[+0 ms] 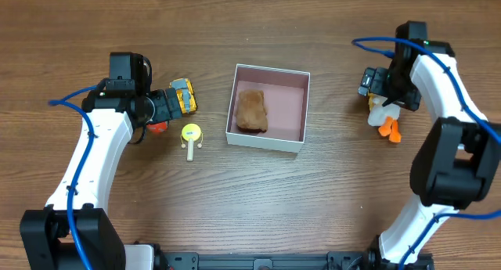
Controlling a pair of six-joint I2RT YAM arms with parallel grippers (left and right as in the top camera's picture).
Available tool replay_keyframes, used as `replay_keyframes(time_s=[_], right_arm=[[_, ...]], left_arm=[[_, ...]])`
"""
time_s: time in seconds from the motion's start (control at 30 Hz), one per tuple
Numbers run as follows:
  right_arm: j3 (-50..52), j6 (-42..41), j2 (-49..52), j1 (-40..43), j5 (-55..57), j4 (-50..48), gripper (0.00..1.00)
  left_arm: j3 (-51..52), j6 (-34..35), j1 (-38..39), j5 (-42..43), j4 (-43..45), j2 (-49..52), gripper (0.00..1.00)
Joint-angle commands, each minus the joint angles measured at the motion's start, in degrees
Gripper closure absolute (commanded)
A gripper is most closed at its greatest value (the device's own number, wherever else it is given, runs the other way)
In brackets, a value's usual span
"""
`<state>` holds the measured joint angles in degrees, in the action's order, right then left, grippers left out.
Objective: Pack container
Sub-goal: 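Move the right gripper to the white plush duck and grasp it, then place the duck with the right gripper into the box beside the bear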
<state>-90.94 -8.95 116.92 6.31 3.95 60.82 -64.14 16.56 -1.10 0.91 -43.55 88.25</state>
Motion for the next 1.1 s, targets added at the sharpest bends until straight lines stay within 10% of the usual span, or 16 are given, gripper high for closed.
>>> replay_keyframes(time_s=[0.0,0.2,0.47,0.73,1.07], right_arm=[[0.2,0.7,2.9,0.3,0.3,0.4,0.19],[-0.2,-0.9,2.6,0.3,-1.0,3.1,0.69],[-6.8,-2.0,-7.5,-2.1,-3.7,11.7,0.92],[-9.3,-10.8,-24.1,-15.1,-11.8,14.1,0.93],[-4.8,-16.8,-19.6,-33.5,-2.6,1.1,0.92]], left_arm=[[-1.3,-0.2,0.4,0.6,0.1,0.2,0.00],[-1.2,-0.2,0.4,0.6,0.1,0.2,0.00],[-1.3,-0.2,0.4,0.6,0.1,0.2,0.00],[-1.3,-0.2,0.4,0.6,0.1,0.2,0.00],[-1.3,-0.2,0.4,0.6,0.1,0.2,0.00]])
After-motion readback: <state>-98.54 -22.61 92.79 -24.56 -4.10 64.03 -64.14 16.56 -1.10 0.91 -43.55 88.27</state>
